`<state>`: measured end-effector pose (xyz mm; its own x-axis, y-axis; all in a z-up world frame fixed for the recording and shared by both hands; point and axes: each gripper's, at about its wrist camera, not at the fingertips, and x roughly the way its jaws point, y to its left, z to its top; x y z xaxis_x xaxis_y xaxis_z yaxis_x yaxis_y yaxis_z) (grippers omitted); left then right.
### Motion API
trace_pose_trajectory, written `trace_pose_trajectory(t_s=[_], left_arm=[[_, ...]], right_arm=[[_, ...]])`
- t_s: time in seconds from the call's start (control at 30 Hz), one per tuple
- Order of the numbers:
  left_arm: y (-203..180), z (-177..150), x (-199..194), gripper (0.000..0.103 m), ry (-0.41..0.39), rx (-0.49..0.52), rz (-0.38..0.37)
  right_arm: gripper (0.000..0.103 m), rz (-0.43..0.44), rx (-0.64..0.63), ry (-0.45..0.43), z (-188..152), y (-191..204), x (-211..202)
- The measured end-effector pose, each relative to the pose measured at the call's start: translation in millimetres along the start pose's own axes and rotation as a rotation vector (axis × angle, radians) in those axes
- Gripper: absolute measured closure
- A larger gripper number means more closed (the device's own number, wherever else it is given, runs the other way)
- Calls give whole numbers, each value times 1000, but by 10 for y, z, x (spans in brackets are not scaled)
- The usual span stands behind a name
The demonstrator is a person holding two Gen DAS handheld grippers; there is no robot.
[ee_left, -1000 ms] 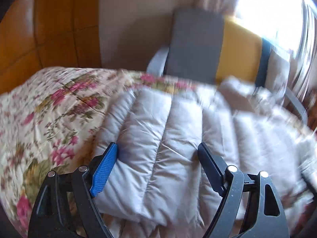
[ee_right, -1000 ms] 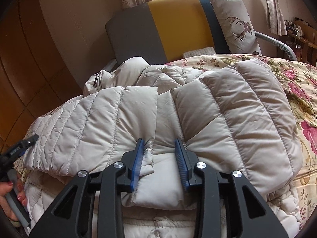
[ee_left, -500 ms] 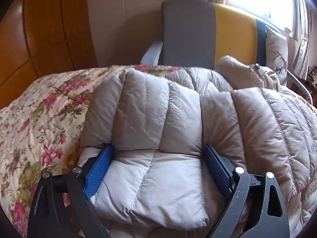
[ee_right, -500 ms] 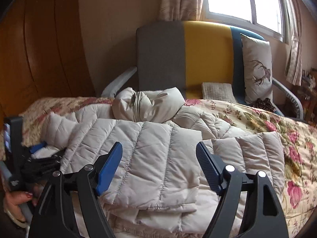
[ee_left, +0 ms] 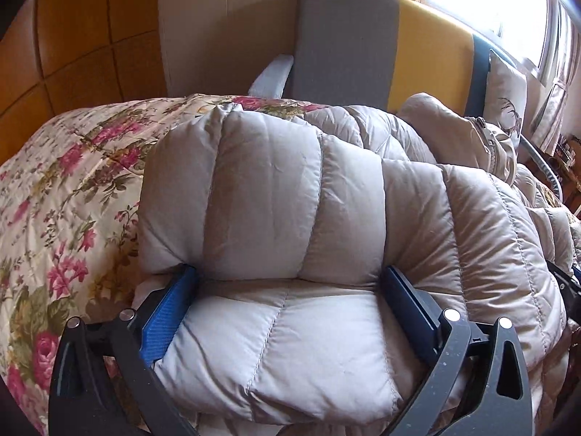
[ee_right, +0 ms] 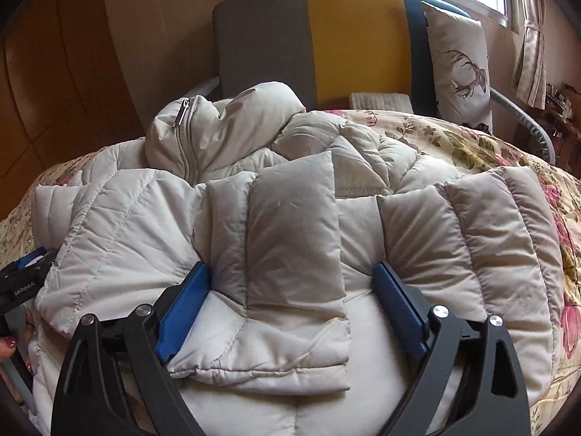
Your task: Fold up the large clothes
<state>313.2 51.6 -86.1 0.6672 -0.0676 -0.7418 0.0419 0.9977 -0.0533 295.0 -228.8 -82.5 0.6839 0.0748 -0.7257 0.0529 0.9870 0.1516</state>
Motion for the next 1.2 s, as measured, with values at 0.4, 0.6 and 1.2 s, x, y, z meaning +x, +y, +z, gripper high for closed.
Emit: trace_pose_trajectory(t_s=[0.4,0.6,1.2], left_arm=[[443,-543,-1136,4,-76,-79,-285],[893,-973,-1518,4,-84,-226,-353],[1247,-2033,-1921,4,75,-272,-495]], right_arm=[[3,153,220,-19,-153,-734,-1357],[3,230,193,-23,-634,-1137,-1818],[18,505,466,76,-1908,-1838,-2185]])
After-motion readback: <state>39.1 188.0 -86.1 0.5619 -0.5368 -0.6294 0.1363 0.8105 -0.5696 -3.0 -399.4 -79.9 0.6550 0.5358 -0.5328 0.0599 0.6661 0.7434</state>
